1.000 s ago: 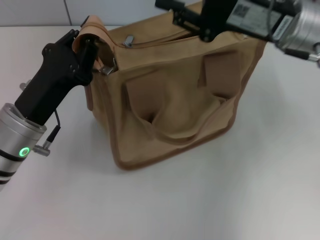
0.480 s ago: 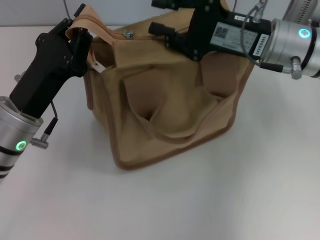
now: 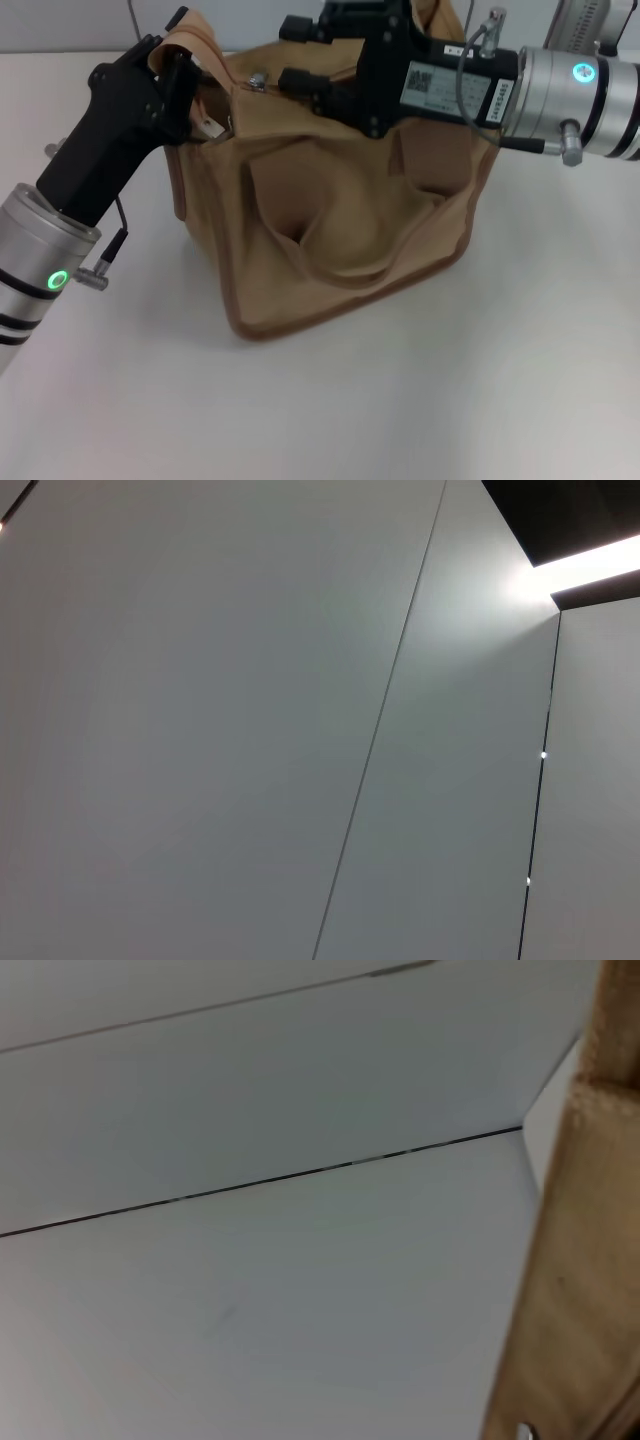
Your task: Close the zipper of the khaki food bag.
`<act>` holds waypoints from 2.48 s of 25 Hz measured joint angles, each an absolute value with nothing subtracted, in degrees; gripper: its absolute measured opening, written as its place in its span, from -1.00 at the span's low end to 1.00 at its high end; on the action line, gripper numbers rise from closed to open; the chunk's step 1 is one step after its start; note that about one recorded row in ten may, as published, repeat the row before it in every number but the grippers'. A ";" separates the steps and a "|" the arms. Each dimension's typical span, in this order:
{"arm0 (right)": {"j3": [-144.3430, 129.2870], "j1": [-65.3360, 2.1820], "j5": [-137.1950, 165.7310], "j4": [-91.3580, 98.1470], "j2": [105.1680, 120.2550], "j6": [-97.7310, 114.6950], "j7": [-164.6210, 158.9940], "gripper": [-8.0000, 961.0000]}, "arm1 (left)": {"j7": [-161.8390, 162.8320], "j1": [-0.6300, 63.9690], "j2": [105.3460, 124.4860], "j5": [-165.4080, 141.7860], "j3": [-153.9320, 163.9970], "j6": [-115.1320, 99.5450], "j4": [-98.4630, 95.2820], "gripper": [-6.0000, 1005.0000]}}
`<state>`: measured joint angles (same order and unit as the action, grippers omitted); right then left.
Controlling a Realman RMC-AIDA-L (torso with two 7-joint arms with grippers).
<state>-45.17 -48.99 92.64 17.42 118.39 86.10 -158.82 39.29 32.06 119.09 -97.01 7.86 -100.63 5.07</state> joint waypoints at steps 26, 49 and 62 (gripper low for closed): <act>-48.15 -52.02 92.17 16.97 119.14 81.70 -154.91 -0.13 | 39.77 32.38 119.14 -97.02 7.82 -100.88 5.19 -0.91; -48.69 -52.91 92.23 15.28 119.20 78.96 -153.48 -0.13 | 39.79 32.27 119.18 -97.05 6.98 -100.66 5.18 -0.91; -49.31 -53.47 92.07 14.72 119.45 76.81 -151.48 -0.13 | 39.84 32.38 119.17 -97.01 6.94 -100.64 5.18 -0.91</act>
<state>-49.31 -53.47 92.07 14.72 119.45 76.81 -151.48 39.84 32.38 119.17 -97.01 6.94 -100.64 5.18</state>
